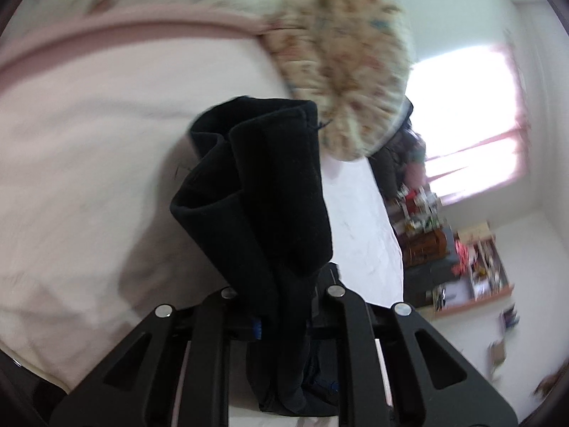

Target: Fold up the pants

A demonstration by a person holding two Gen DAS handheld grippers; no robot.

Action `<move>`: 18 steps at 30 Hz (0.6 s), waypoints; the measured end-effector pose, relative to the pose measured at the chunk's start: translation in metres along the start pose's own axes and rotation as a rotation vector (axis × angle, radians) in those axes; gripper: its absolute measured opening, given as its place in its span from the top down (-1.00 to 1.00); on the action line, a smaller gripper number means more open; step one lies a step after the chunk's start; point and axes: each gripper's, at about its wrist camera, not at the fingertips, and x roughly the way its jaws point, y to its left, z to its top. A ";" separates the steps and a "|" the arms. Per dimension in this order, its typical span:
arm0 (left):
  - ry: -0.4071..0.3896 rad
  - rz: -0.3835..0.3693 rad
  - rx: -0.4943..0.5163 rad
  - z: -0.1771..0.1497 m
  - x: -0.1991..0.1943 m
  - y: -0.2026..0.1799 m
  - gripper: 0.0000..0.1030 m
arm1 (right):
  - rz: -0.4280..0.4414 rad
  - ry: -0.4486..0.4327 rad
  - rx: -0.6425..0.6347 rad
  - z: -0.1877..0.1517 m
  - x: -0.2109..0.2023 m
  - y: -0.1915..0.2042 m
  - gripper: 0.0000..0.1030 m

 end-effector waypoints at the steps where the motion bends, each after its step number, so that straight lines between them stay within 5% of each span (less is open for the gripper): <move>1: 0.001 -0.011 0.032 -0.001 -0.001 -0.010 0.71 | -0.004 -0.003 0.017 -0.002 -0.003 -0.005 -0.14; 11: 0.047 -0.165 0.292 -0.026 0.007 -0.123 0.71 | -0.030 -0.031 0.177 -0.025 -0.035 -0.062 -0.14; 18: 0.122 -0.272 0.344 -0.063 0.038 -0.187 0.71 | -0.043 -0.068 0.239 -0.045 -0.059 -0.096 -0.14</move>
